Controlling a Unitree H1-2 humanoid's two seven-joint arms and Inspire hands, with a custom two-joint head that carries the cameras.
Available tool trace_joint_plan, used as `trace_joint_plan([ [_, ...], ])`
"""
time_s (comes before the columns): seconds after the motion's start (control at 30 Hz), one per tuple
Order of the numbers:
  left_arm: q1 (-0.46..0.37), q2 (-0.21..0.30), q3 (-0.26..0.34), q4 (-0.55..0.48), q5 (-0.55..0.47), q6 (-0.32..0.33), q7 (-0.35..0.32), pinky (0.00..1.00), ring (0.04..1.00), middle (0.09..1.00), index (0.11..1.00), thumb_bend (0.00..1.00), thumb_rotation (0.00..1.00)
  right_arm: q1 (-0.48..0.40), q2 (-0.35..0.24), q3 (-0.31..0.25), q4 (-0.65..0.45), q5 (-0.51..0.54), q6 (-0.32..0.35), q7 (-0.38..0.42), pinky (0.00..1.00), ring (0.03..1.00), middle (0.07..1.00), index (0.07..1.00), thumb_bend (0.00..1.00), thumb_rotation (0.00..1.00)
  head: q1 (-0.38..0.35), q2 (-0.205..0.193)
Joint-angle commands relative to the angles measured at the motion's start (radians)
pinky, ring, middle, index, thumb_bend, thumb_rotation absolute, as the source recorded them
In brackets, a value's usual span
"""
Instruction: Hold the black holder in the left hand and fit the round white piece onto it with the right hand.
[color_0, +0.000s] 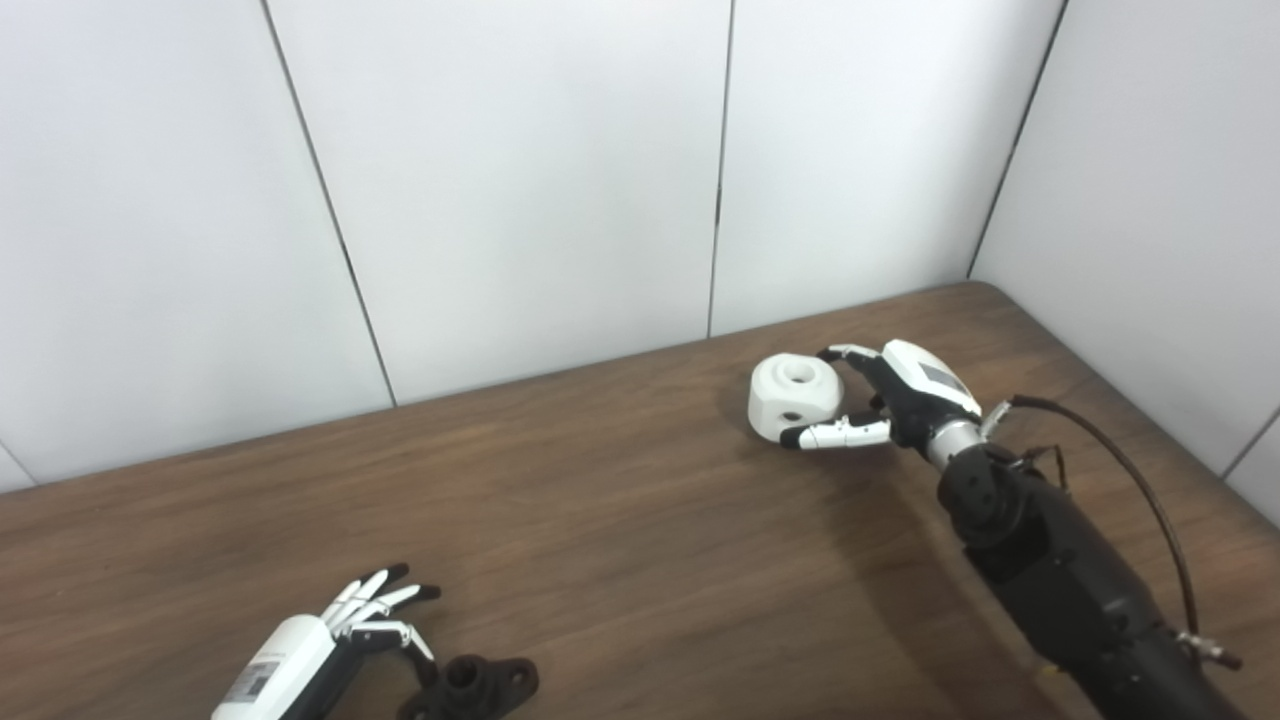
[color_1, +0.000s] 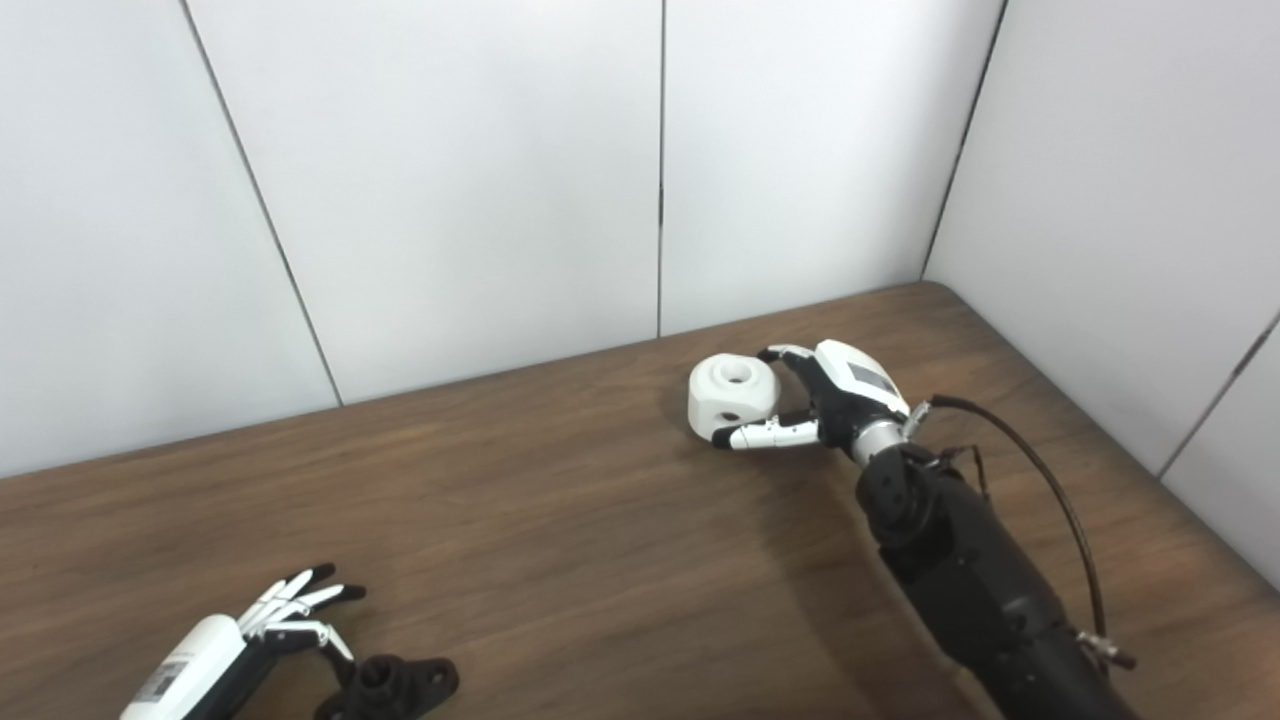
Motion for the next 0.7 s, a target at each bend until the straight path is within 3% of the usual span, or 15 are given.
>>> trace_joint_plan([
  [0.0, 0.001, 0.024, 0.011, 0.019, 0.025, 0.018, -0.002, 1.0, 0.99, 0.885, 0.479, 0.51, 0.05, -0.028, 0.019, -0.028, 0.01, -0.027, -0.072, -0.131, 0.67, 0.835, 0.833, 0.67, 0.77, 0.39, -0.001, 0.0],
  [0.03, 0.003, 0.024, 0.012, 0.017, 0.025, 0.02, -0.004, 1.0, 0.991, 0.886, 0.479, 0.51, 0.05, -0.03, 0.032, -0.032, 0.028, -0.036, -0.093, -0.178, 0.66, 0.814, 0.813, 0.582, 0.65, 0.27, -0.002, 0.001],
  [0.07, 0.004, 0.025, 0.012, 0.017, 0.023, 0.02, -0.005, 1.0, 0.992, 0.887, 0.479, 0.51, 0.05, -0.032, 0.044, -0.034, 0.048, -0.047, -0.116, -0.226, 0.65, 0.797, 0.797, 0.535, 0.58, 0.21, -0.002, 0.001],
  [0.13, 0.006, 0.025, 0.014, 0.02, 0.019, 0.015, -0.002, 1.0, 0.992, 0.887, 0.479, 0.51, 0.05, -0.036, 0.059, -0.034, 0.077, -0.06, -0.135, -0.279, 0.64, 0.775, 0.774, 0.493, 0.52, 0.16, -0.002, 0.001],
  [0.3, 0.006, 0.026, 0.018, 0.03, 0.012, 0.005, 0.004, 1.0, 0.996, 0.886, 0.479, 0.51, 0.05, -0.041, 0.074, -0.029, 0.099, -0.073, -0.14, -0.318, 0.67, 0.784, 0.767, 0.481, 0.51, 0.14, -0.005, 0.0],
  [0.67, 0.003, 0.028, 0.022, 0.046, 0.014, -0.018, 0.019, 1.0, 0.987, 0.884, 0.479, 0.51, 0.05, -0.033, 0.065, -0.034, 0.093, -0.073, -0.138, -0.315, 0.66, 0.78, 0.768, 0.48, 0.51, 0.14, -0.006, -0.003],
])
